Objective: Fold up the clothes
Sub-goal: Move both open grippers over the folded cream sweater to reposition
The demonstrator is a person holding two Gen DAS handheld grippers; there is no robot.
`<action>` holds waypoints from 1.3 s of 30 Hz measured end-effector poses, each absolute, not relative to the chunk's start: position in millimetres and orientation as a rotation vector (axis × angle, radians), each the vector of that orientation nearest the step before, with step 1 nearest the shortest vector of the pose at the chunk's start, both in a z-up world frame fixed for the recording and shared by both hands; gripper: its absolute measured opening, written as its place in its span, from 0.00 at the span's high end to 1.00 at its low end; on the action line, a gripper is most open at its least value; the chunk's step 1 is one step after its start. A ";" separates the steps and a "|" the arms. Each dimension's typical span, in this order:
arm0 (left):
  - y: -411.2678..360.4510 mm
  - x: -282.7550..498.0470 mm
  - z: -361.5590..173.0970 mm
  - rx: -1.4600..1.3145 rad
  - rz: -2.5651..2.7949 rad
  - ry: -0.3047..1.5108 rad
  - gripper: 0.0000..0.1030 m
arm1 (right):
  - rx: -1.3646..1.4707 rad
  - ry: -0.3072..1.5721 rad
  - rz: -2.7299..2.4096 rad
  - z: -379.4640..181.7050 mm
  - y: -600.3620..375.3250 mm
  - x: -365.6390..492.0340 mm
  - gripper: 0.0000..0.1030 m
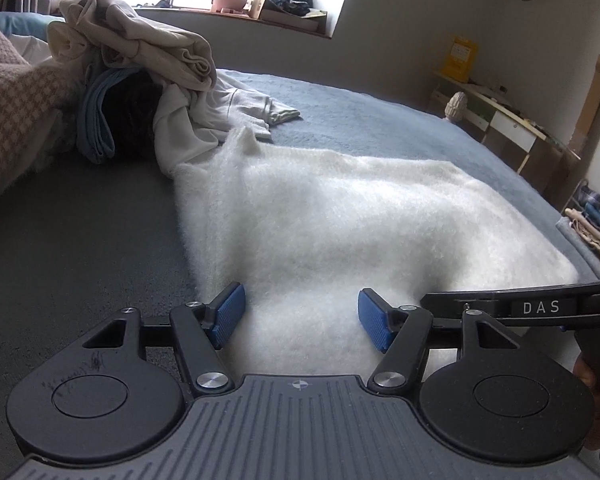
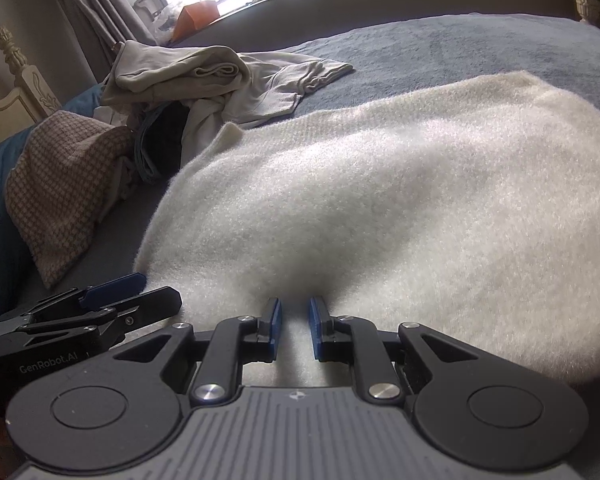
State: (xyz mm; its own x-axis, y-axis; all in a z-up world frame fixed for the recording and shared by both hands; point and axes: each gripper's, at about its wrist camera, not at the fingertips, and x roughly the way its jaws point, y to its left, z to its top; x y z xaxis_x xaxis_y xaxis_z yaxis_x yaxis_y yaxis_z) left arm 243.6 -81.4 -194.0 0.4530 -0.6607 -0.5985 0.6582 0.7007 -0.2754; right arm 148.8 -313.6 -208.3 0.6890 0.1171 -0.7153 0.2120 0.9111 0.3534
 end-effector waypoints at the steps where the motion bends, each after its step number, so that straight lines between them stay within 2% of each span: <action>1: -81.5 243.9 -193.5 -0.007 -0.813 0.743 0.38 | 0.431 0.813 -0.057 -207.8 -312.9 148.4 0.85; 7: -79.6 247.3 -192.3 -0.036 -0.815 0.761 0.38 | 0.464 0.798 -0.092 -197.3 -314.7 144.1 0.81; 10: -79.2 246.9 -192.5 -0.039 -0.814 0.761 0.38 | 0.404 0.754 -0.155 -183.5 -316.6 135.7 0.75; 17: -79.6 246.7 -192.6 -0.036 -0.806 0.769 0.38 | 0.249 0.627 -0.405 -150.8 -367.2 102.3 0.75; 20: -80.9 244.8 -193.3 -0.018 -0.804 0.760 0.38 | 0.162 0.645 -0.524 -158.1 -389.5 90.8 0.75; 23: -81.8 244.3 -193.4 -0.007 -0.803 0.758 0.38 | 0.133 0.787 -0.630 -200.7 -417.1 85.1 0.76; 25: -82.3 245.0 -193.2 -0.003 -0.803 0.762 0.38 | 0.203 0.791 -0.624 -218.1 -430.8 74.8 0.77; 31: -80.8 247.2 -194.1 -0.017 -0.805 0.770 0.38 | 0.247 0.690 -0.633 -183.3 -440.4 74.5 0.77; 35: -81.3 246.5 -194.5 -0.005 -0.813 0.765 0.38 | 0.327 0.747 -0.673 -211.1 -468.6 70.8 0.77; 39: -79.3 248.9 -194.7 -0.019 -0.821 0.772 0.38 | 0.293 0.740 -0.678 -188.3 -467.3 82.1 0.77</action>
